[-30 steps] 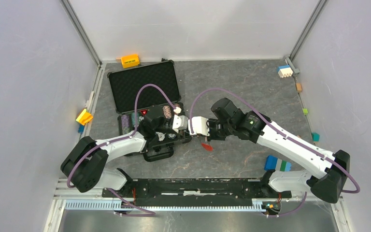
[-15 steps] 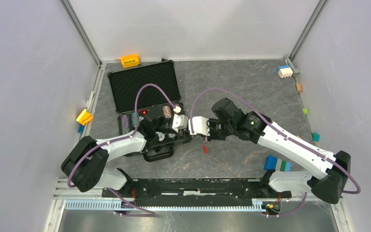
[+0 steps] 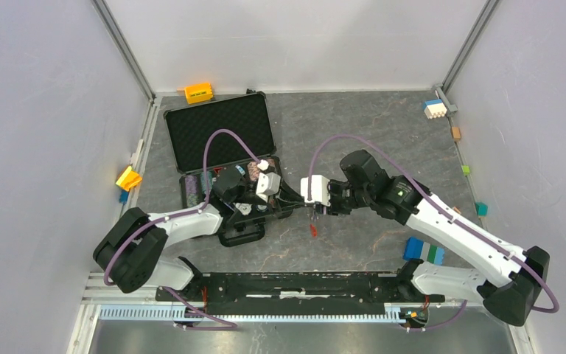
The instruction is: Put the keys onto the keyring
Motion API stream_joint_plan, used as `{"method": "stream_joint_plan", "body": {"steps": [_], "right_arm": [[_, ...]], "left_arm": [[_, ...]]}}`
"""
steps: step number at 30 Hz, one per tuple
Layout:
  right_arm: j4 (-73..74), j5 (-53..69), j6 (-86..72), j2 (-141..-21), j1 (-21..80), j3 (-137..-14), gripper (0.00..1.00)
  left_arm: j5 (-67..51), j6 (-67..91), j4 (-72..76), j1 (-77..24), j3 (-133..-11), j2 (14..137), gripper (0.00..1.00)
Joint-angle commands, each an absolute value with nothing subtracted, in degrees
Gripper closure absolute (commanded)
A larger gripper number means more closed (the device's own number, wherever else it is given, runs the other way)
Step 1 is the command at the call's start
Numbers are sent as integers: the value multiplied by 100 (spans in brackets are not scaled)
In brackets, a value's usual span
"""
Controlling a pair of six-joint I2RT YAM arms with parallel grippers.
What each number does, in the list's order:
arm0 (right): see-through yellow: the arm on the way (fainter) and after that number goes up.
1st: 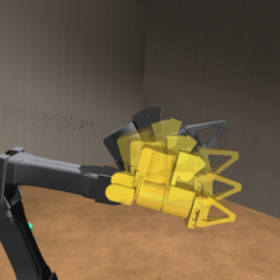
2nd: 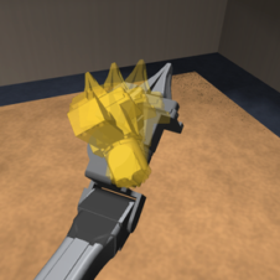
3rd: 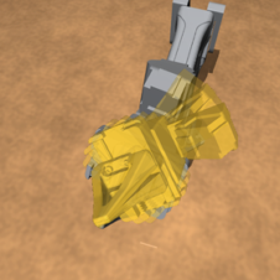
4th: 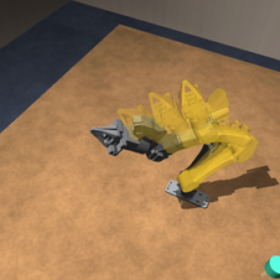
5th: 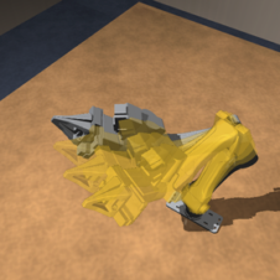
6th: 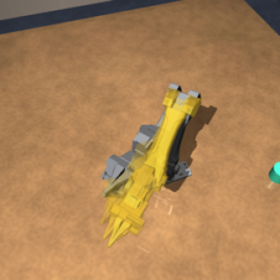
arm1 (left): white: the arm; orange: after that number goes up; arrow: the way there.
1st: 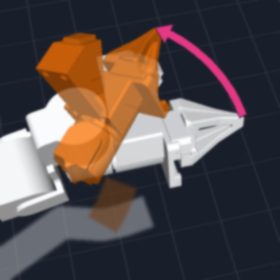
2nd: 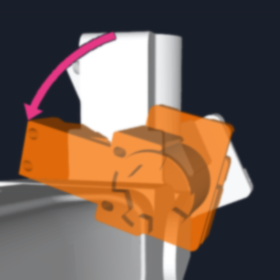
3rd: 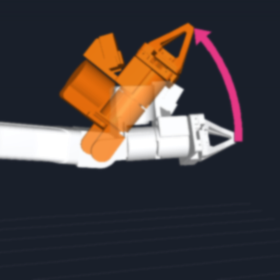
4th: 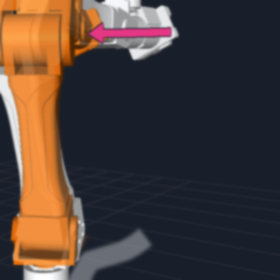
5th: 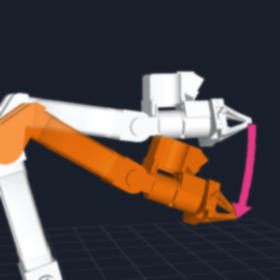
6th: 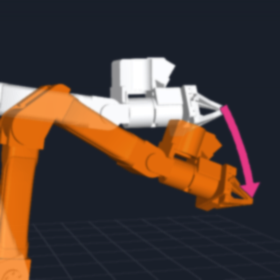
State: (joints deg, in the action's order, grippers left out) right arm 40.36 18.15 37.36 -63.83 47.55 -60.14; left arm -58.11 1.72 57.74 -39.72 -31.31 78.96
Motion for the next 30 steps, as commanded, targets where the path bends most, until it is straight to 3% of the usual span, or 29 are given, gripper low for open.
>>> {"method": "stream_joint_plan", "body": {"steps": [1, 9, 18, 30], "right_arm": [[3743, 2303, 3714, -6145, 4638, -5886, 60], [3588, 2786, 3818, -6074, 4536, -5788, 70], [3532, 3061, 3929, -6044, 4526, -5625, 89], [3276, 3419, 3999, -5971, 4522, -5365, 93]], "left_arm": [[-5839, 609, 6505, -3990, -3102, 7783, 98], [-5993, 702, 6640, -3991, -3076, 7805, 98], [-6200, 776, 6825, -3990, -3036, 7802, 98], [-6406, 962, 7099, -3999, -3032, 7779, 98]]}}
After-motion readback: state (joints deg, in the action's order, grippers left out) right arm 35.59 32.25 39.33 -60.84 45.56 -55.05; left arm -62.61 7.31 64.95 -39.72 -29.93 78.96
